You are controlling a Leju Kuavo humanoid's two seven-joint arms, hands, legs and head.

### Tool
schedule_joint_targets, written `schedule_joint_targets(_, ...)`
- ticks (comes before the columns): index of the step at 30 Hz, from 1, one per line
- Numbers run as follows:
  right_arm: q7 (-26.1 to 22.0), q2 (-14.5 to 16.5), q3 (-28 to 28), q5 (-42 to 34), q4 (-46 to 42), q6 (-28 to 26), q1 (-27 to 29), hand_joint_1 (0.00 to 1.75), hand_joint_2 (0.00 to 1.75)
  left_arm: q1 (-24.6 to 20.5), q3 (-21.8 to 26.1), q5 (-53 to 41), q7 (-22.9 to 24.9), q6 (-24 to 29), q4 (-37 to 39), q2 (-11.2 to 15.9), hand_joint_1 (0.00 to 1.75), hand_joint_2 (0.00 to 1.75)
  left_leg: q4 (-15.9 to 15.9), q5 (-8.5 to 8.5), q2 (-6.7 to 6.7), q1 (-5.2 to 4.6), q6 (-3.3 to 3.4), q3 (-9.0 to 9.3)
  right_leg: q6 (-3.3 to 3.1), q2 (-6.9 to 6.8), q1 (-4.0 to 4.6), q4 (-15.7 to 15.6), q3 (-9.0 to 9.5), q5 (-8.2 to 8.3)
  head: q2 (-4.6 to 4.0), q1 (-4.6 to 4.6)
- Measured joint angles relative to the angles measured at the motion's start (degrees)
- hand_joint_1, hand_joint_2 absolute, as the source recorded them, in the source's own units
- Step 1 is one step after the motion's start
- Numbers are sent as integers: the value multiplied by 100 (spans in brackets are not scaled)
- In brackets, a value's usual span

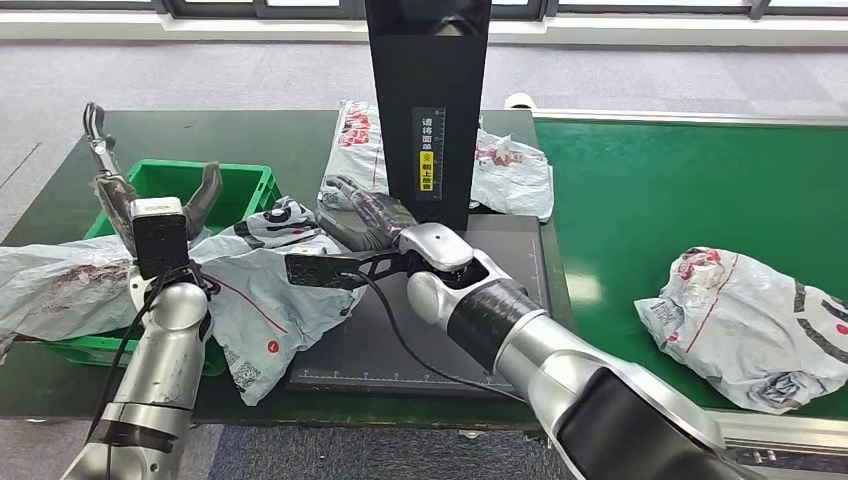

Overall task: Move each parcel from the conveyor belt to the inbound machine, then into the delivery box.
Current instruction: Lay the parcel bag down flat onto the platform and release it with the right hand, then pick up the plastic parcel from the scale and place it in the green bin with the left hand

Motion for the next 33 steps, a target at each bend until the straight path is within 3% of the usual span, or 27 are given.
schedule_joint_targets(5,117,-178,-1,196,-227,-352,5,0,0,99,9,-15,23,0,-54,62,0,175,0,0,0,0,0,1,0,0,0,0,0,0,0,1)
schedule_joint_targets(9,27,-353,-44,458,-665,-1421,123,0,0,210,32,-146,33,2,-88,81,0,175,2,0,1,0,0,1,0,1,-1,0,-1,0,0,1)
schedule_joint_targets(13,-657,-536,-321,370,-1487,-3107,521,0,175,333,37,-497,217,-81,-85,81,0,175,2,-2,1,0,1,1,1,0,-1,-4,-2,-1,0,0)
schedule_joint_targets(15,-1208,-652,-557,123,-2067,-3730,862,0,175,392,37,-730,350,-216,-56,87,0,175,2,-6,0,0,2,0,1,-1,-1,-7,-1,-2,0,0)
schedule_joint_targets(17,-1598,-761,-825,-27,-2612,-3985,1208,0,175,451,37,-873,425,-335,-22,97,0,175,2,-9,1,0,3,0,2,-1,-1,-8,-1,-3,0,1)
schedule_joint_targets(20,-1929,-874,-1190,-160,-3228,-4038,1604,0,175,526,37,-996,491,-516,15,112,0,175,2,-10,6,0,3,1,2,1,-1,-9,-2,-3,0,0)
schedule_joint_targets(25,-2917,-994,-1986,-687,-4264,-4052,2295,0,175,713,-7,-1476,673,-1299,27,175,0,175,2,-10,3,0,3,2,3,0,-1,-11,0,-3,0,1)
schedule_joint_targets(33,-3341,-1239,-2852,-1048,-5633,-4056,3210,0,175,791,-363,-2082,882,-2181,301,182,0,175,3,-15,9,-4,7,1,4,3,-6,-16,-2,-3,0,0)
